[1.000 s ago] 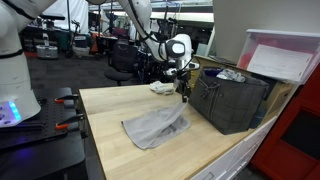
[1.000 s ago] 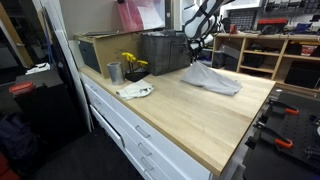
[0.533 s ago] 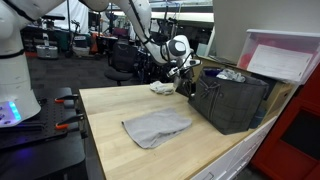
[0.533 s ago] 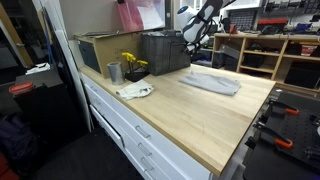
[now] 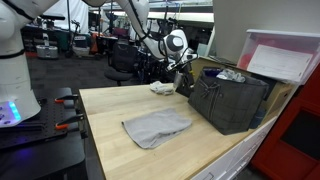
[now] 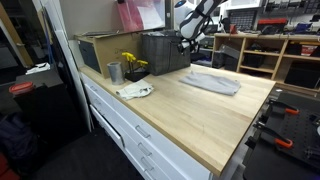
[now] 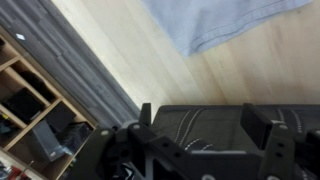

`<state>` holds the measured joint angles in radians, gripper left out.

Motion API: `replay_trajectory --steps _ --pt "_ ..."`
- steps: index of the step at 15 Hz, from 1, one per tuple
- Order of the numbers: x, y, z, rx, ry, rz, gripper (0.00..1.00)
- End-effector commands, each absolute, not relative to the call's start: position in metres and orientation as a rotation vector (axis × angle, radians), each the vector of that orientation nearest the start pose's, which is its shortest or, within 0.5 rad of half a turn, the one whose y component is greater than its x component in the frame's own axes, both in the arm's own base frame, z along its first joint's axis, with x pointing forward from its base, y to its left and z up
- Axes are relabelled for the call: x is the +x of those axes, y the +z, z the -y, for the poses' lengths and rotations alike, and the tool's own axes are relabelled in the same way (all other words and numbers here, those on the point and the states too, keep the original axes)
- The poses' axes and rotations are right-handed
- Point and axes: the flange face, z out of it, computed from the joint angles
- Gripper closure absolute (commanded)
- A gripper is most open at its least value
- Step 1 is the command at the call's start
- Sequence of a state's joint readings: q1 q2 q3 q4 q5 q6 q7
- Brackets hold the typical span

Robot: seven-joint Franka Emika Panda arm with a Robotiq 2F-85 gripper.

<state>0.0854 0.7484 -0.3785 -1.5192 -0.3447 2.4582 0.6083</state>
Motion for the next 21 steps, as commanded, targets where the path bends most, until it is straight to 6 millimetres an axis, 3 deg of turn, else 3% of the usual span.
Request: replay_trajectory --steps 1,6,10,15,21 --pt "0.693 0.259 0.140 -3.263 -0.431 -0.857 0.00" --pt "0.671 0.206 0.125 -3.051 -0.193 -0.755 0.00" --pt "0.653 0.171 0.144 -2.979 -0.054 -0.735 0.00" --pt "0.647 0.145 0.174 -2.910 0.021 -0.797 0.00" --pt "0.659 0.129 0.167 -2.941 0.070 -0.618 0.00"
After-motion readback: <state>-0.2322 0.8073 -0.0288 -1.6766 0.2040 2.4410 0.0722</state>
